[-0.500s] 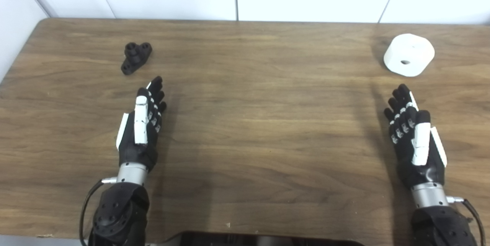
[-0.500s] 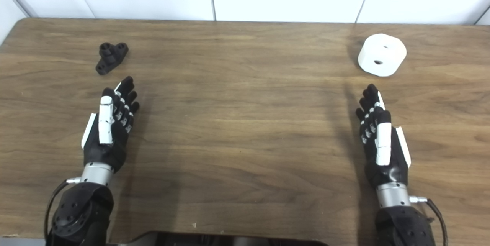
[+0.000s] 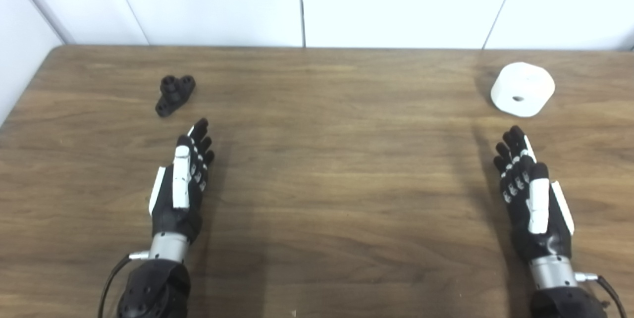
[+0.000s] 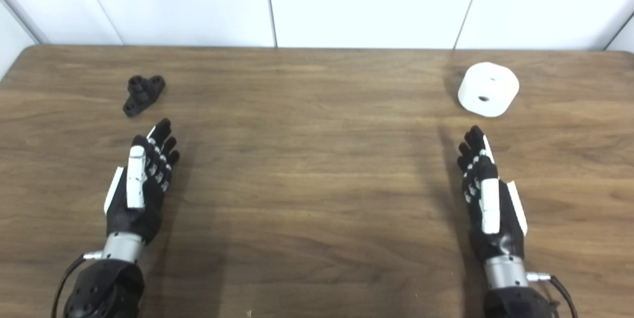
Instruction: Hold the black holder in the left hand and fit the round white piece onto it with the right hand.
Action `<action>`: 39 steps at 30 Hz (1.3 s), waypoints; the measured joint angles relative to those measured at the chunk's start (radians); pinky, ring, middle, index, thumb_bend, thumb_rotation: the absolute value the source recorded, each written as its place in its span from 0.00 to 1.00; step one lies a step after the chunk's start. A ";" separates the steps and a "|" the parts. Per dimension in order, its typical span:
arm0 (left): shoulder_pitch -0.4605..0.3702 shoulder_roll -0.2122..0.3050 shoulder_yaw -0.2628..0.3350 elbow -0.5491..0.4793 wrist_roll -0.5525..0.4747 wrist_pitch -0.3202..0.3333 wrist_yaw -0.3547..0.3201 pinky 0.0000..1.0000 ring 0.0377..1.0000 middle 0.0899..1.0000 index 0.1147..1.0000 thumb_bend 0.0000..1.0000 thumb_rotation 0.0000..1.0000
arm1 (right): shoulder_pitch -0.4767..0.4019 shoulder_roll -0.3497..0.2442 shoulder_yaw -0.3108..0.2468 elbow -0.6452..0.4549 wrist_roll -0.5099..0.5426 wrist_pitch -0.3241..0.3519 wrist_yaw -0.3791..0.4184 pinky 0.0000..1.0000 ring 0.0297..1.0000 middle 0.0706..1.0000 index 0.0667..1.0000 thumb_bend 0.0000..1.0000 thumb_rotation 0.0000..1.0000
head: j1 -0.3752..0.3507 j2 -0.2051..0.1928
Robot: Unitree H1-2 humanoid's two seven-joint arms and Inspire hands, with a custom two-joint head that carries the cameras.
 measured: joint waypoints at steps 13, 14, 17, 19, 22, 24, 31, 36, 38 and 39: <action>0.001 -0.001 -0.003 0.017 0.009 -0.029 -0.002 1.00 1.00 0.99 0.93 0.43 1.00 | -0.001 -0.001 0.001 0.009 -0.004 -0.046 0.002 1.00 0.98 0.99 0.99 0.59 1.00 | 0.006 -0.029; 0.001 -0.001 -0.003 0.019 0.009 -0.032 -0.002 1.00 1.00 0.99 0.93 0.43 1.00 | -0.001 -0.001 0.001 0.010 -0.003 -0.052 0.003 1.00 0.98 0.98 0.99 0.59 1.00 | 0.006 -0.029; 0.001 -0.002 -0.006 0.024 0.010 -0.039 -0.002 1.00 1.00 0.99 0.93 0.43 1.00 | -0.002 -0.001 0.001 0.011 -0.004 -0.055 0.003 1.00 0.98 0.98 0.99 0.59 1.00 | 0.023 -0.035; 0.001 -0.003 -0.009 0.028 0.013 -0.046 -0.002 1.00 1.00 0.99 0.93 0.43 0.99 | -0.002 -0.002 0.001 0.012 -0.003 -0.057 0.003 1.00 0.99 0.98 0.99 0.60 1.00 | 0.037 -0.041; 0.001 -0.006 -0.013 0.033 0.014 -0.053 -0.001 1.00 1.00 0.98 0.92 0.42 0.97 | -0.003 -0.004 -0.002 0.018 0.003 -0.066 0.005 1.00 0.99 0.98 0.98 0.63 1.00 | 0.086 -0.087; 0.001 -0.009 -0.019 0.041 0.024 -0.068 0.003 1.00 1.00 0.98 0.94 0.41 0.97 | -0.005 -0.007 -0.005 0.025 0.002 -0.071 0.005 1.00 1.00 0.98 0.99 0.63 1.00 | 0.110 -0.118; 0.000 -0.016 -0.040 0.083 0.040 -0.137 0.008 1.00 1.00 0.97 0.91 0.37 0.96 | -0.044 -0.022 -0.019 0.082 0.012 -0.154 0.030 1.00 1.00 0.99 1.00 0.62 1.00 | 0.172 -0.185; -0.001 -0.020 -0.051 0.110 0.039 -0.181 0.008 1.00 1.00 0.97 0.90 0.31 0.94 | -0.059 -0.027 -0.029 0.102 0.031 -0.175 0.046 1.00 1.00 0.99 1.00 0.59 1.00 | 0.219 -0.210; -0.002 -0.022 -0.056 0.120 0.039 -0.197 0.010 1.00 1.00 0.97 0.92 0.32 0.93 | -0.062 -0.028 -0.032 0.107 0.036 -0.182 0.049 1.00 1.00 0.99 1.00 0.59 1.00 | 0.227 -0.212; -0.002 -0.023 -0.060 0.126 0.041 -0.203 0.013 1.00 1.00 0.98 0.93 0.32 0.92 | -0.062 -0.029 -0.033 0.109 0.038 -0.182 0.050 1.00 1.00 0.99 1.00 0.60 1.00 | 0.233 -0.212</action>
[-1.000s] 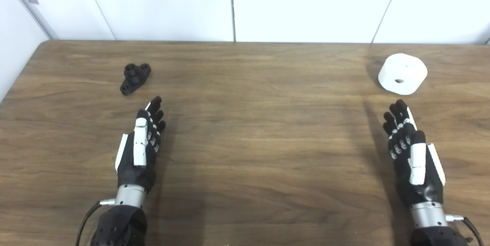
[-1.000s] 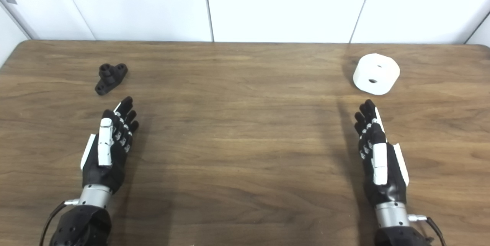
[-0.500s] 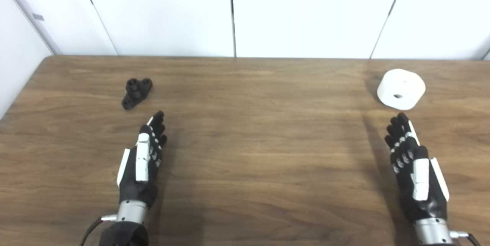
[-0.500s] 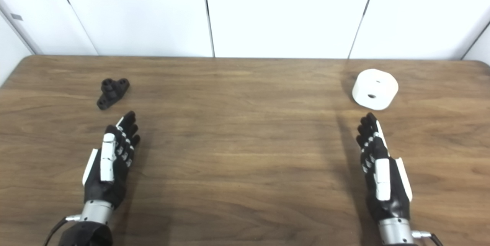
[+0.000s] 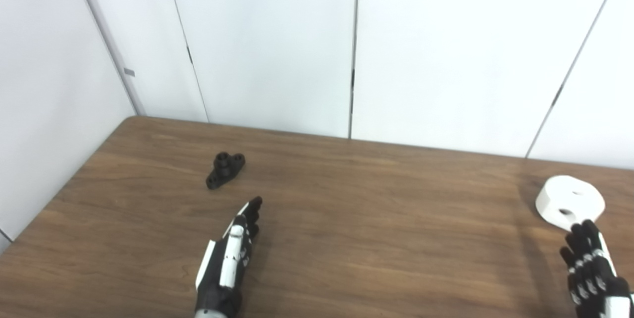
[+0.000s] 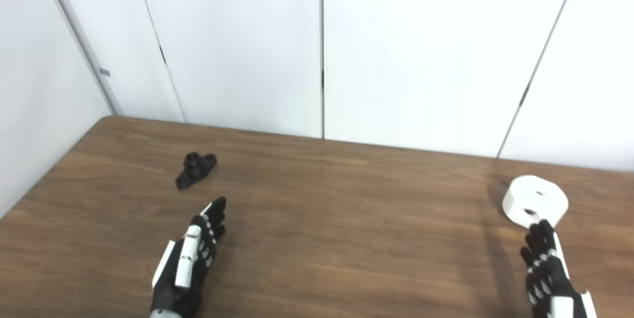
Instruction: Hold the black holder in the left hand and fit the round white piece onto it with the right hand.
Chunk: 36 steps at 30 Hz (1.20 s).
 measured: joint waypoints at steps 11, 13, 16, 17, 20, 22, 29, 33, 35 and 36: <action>-0.003 -0.004 -0.028 0.008 0.041 -0.013 0.039 1.00 1.00 1.00 0.94 0.31 0.83 | -0.005 -0.015 -0.001 0.007 0.007 -0.001 0.020 1.00 1.00 1.00 1.00 0.61 1.00 | 0.002 0.008; -0.003 -0.005 -0.030 0.008 0.039 -0.021 0.043 1.00 1.00 1.00 0.94 0.31 0.71 | -0.005 -0.015 -0.002 0.007 0.007 -0.001 0.020 1.00 1.00 1.00 1.00 0.61 1.00 | -0.011 0.009; -0.003 -0.004 -0.035 0.005 0.052 -0.017 0.053 1.00 1.00 0.99 0.91 0.34 0.54 | -0.003 -0.015 -0.002 0.004 0.008 0.000 0.020 1.00 1.00 0.99 1.00 0.60 1.00 | -0.024 0.014; -0.003 -0.003 -0.038 0.005 0.072 -0.016 0.055 1.00 1.00 0.98 0.90 0.35 0.52 | -0.002 -0.015 -0.002 0.003 0.008 0.000 0.020 1.00 1.00 0.99 1.00 0.60 1.00 | -0.028 0.014; -0.003 0.002 -0.050 0.002 0.144 -0.016 0.058 1.00 1.00 0.98 0.91 0.41 0.50 | 0.001 -0.015 -0.001 -0.001 0.006 0.000 0.020 1.00 1.00 0.99 1.00 0.61 1.00 | -0.034 0.015; -0.003 0.004 -0.053 -0.011 0.202 0.000 0.061 0.99 0.98 0.95 0.89 0.47 0.49 | 0.006 -0.014 -0.001 -0.007 0.001 0.001 0.019 1.00 1.00 0.99 1.00 0.62 1.00 | -0.037 0.015; -0.004 0.014 -0.042 -0.144 0.397 0.145 0.068 0.91 0.94 0.94 0.88 0.52 0.32 | 0.020 -0.013 -0.001 -0.020 -0.008 0.006 0.018 1.00 0.97 0.97 1.00 0.63 1.00 | -0.041 0.020; -0.018 0.033 -0.032 -0.174 0.521 0.172 0.064 0.93 0.95 0.94 0.88 0.56 0.29 | 0.028 -0.013 -0.001 -0.028 -0.007 0.010 0.018 1.00 0.97 0.97 1.00 0.63 1.00 | -0.038 0.023; -0.026 0.044 -0.025 -0.181 0.576 0.191 0.056 0.94 0.95 0.94 0.88 0.58 0.31 | 0.029 -0.013 -0.002 -0.028 -0.007 0.014 0.018 1.00 0.98 0.97 1.00 0.64 1.00 | -0.038 0.023; -0.029 0.049 -0.020 -0.188 0.602 0.201 0.055 0.94 0.95 0.94 0.88 0.61 0.33 | 0.030 -0.013 -0.002 -0.028 -0.006 0.018 0.019 1.00 0.99 0.98 1.00 0.63 1.00 | -0.040 0.021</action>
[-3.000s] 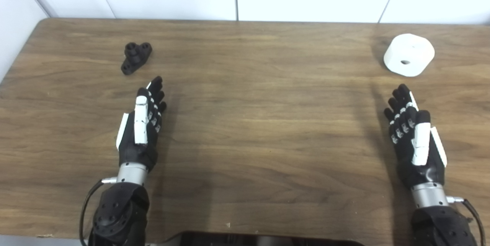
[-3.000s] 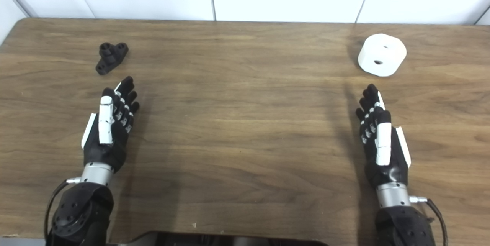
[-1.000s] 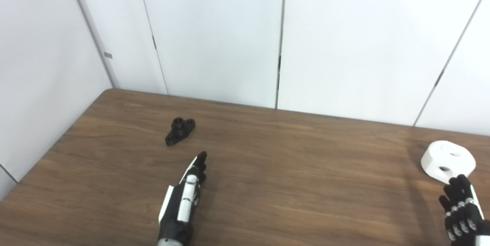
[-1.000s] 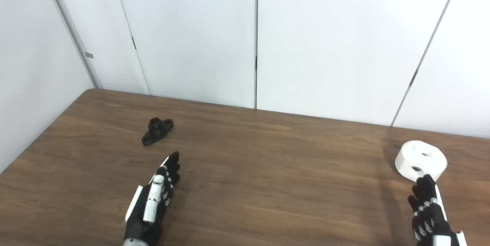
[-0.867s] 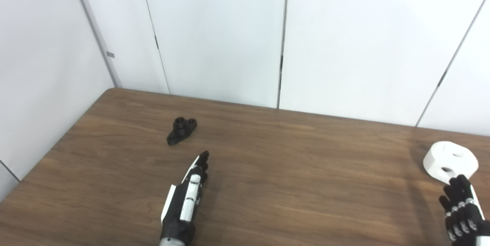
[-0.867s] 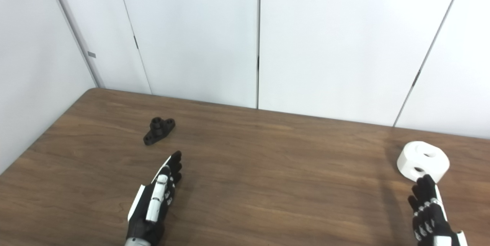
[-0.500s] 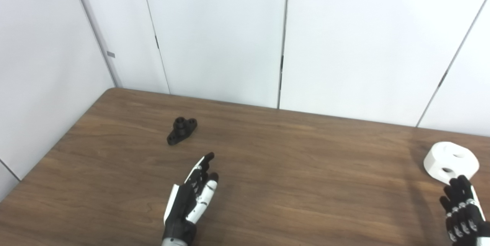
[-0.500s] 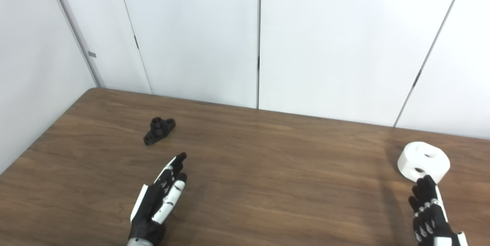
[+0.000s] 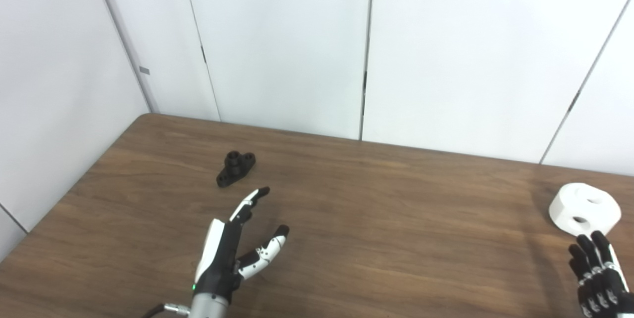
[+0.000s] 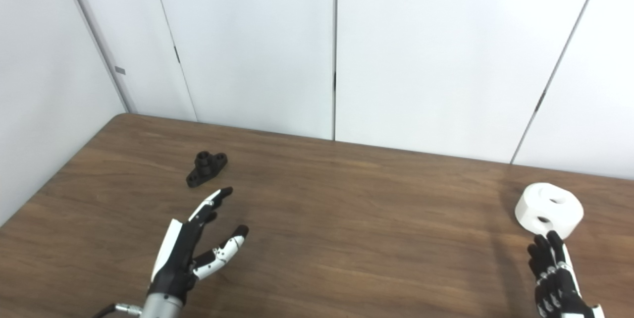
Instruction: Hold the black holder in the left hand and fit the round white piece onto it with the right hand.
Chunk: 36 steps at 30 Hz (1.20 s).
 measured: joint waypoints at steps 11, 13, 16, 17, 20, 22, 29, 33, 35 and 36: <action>-0.105 0.115 0.035 0.043 0.229 0.075 0.013 0.79 0.90 0.88 0.80 0.70 0.34 | 0.005 -0.002 -0.005 0.002 0.008 0.015 0.003 1.00 0.98 0.97 0.99 0.64 0.97 | 0.000 0.000; -0.125 0.116 0.041 0.073 0.276 0.082 0.032 0.79 0.89 0.88 0.79 0.72 0.38 | 0.004 -0.001 -0.005 0.002 0.008 0.015 0.003 1.00 0.97 0.97 0.99 0.63 0.97 | -0.002 0.003; -0.150 0.120 0.053 0.119 0.338 0.114 0.049 0.83 0.92 0.89 0.81 0.73 0.43 | 0.005 -0.001 -0.005 0.002 0.008 0.016 0.004 1.00 0.97 0.97 0.99 0.63 0.97 | -0.002 0.003; -0.158 0.125 0.060 0.132 0.347 0.123 0.050 0.85 0.92 0.89 0.81 0.72 0.43 | 0.005 -0.002 -0.005 0.002 0.008 0.016 0.004 1.00 0.97 0.97 0.99 0.63 0.97 | -0.002 0.003; -0.173 0.143 0.064 0.142 0.379 0.151 0.052 0.91 0.93 0.89 0.80 0.72 0.45 | 0.005 -0.002 -0.005 0.002 0.005 0.016 0.004 1.00 0.96 0.96 0.99 0.62 0.96 | 0.003 0.008; -0.188 0.156 0.061 0.162 0.411 0.161 0.054 0.97 0.93 0.89 0.79 0.72 0.45 | 0.006 -0.002 -0.004 0.002 0.001 0.016 0.005 1.00 0.96 0.97 0.99 0.62 0.95 | 0.003 0.012; -0.248 0.181 0.053 0.247 0.470 0.232 0.053 0.97 0.92 0.88 0.78 0.74 0.48 | 0.007 -0.002 -0.003 0.000 -0.001 0.016 0.009 1.00 0.96 0.96 0.99 0.61 0.95 | -0.003 0.020; -0.284 0.184 0.052 0.283 0.481 0.265 0.050 0.97 0.92 0.88 0.78 0.74 0.48 | 0.007 -0.003 -0.004 0.000 0.000 0.017 0.011 1.00 0.95 0.96 0.99 0.61 0.93 | -0.008 0.021; -0.302 0.188 0.052 0.304 0.482 0.272 0.048 0.97 0.92 0.87 0.77 0.74 0.47 | 0.008 -0.002 -0.004 -0.001 0.003 0.020 0.012 1.00 0.95 0.96 0.99 0.61 0.93 | -0.009 0.021; -0.310 0.192 0.051 0.320 0.482 0.273 0.047 0.96 0.92 0.87 0.76 0.74 0.46 | 0.009 -0.003 -0.004 -0.003 0.004 0.022 0.013 1.00 0.95 0.96 0.99 0.61 0.92 | -0.009 0.023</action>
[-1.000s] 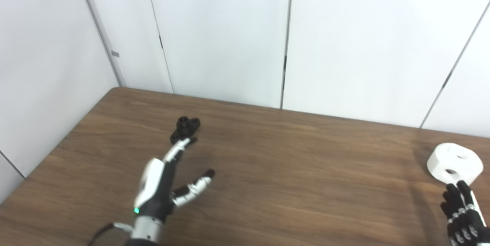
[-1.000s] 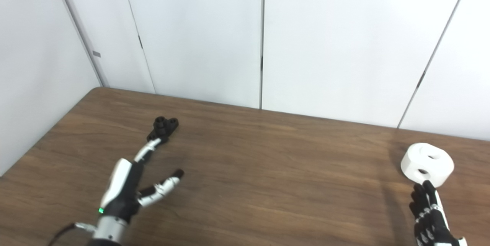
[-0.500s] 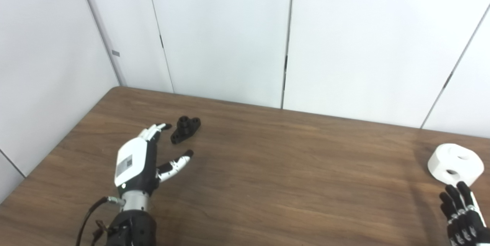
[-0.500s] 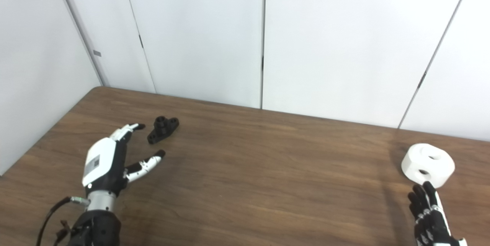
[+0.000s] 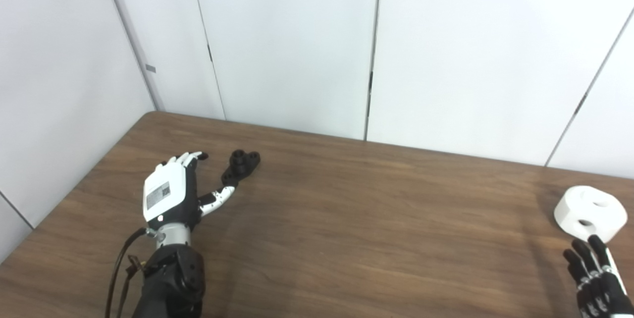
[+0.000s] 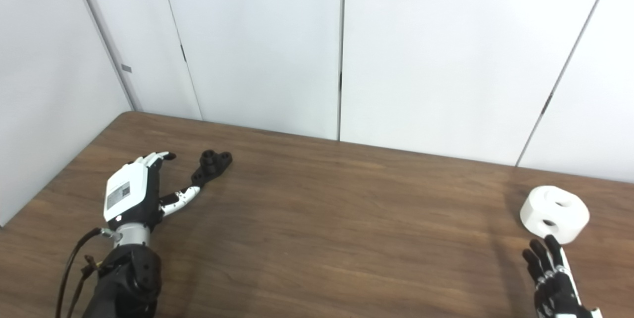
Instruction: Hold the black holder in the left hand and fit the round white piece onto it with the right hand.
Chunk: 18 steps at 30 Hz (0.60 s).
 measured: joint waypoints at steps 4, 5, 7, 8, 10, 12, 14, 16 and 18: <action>-0.030 0.018 -0.007 0.053 0.000 0.001 0.000 0.95 0.91 0.86 0.74 0.75 0.44 | 0.004 0.000 0.000 -0.005 0.002 0.001 0.000 1.00 0.95 0.96 0.99 0.62 0.92 | 0.003 0.008; -0.038 0.022 -0.009 0.069 -0.002 0.001 0.000 0.95 0.91 0.86 0.74 0.75 0.43 | 0.004 0.000 0.000 -0.005 0.002 0.001 0.000 1.00 0.95 0.96 0.99 0.62 0.93 | 0.002 0.009; -0.050 0.025 -0.013 0.087 -0.005 0.001 0.000 0.94 0.90 0.84 0.72 0.76 0.43 | 0.006 0.000 0.000 -0.005 0.001 0.001 0.000 1.00 0.95 0.96 0.99 0.62 0.93 | -0.002 0.011; -0.056 0.025 -0.015 0.095 -0.007 0.001 0.000 0.94 0.90 0.84 0.72 0.76 0.43 | 0.007 0.000 0.001 -0.007 0.000 0.001 0.000 1.00 0.95 0.96 0.99 0.62 0.93 | -0.002 0.011; -0.066 0.026 -0.022 0.112 -0.023 0.000 0.001 0.94 0.89 0.83 0.71 0.76 0.43 | 0.009 0.001 0.003 -0.010 -0.005 0.001 0.000 1.00 0.95 0.95 0.98 0.62 0.93 | -0.006 0.017; -0.073 0.030 -0.031 0.131 -0.034 -0.001 0.000 0.93 0.89 0.83 0.70 0.77 0.43 | 0.012 0.002 0.005 -0.014 -0.006 0.002 -0.001 1.00 0.94 0.95 0.98 0.63 0.92 | -0.008 0.021; -0.080 0.034 -0.041 0.144 -0.039 -0.001 0.000 0.93 0.89 0.83 0.70 0.78 0.42 | 0.015 0.003 0.005 -0.016 -0.009 0.004 -0.001 1.00 0.94 0.95 0.98 0.64 0.92 | -0.012 0.031; -0.090 0.039 -0.045 0.162 -0.041 -0.002 0.003 0.91 0.89 0.83 0.70 0.78 0.40 | 0.016 0.003 0.007 -0.018 -0.014 0.005 -0.001 1.00 0.94 0.95 0.99 0.64 0.92 | -0.020 0.034; -0.099 0.044 -0.048 0.184 -0.046 -0.004 0.011 0.91 0.89 0.83 0.70 0.78 0.40 | 0.021 0.005 0.010 -0.024 -0.018 0.009 -0.002 1.00 0.94 0.95 0.98 0.64 0.91 | -0.023 0.041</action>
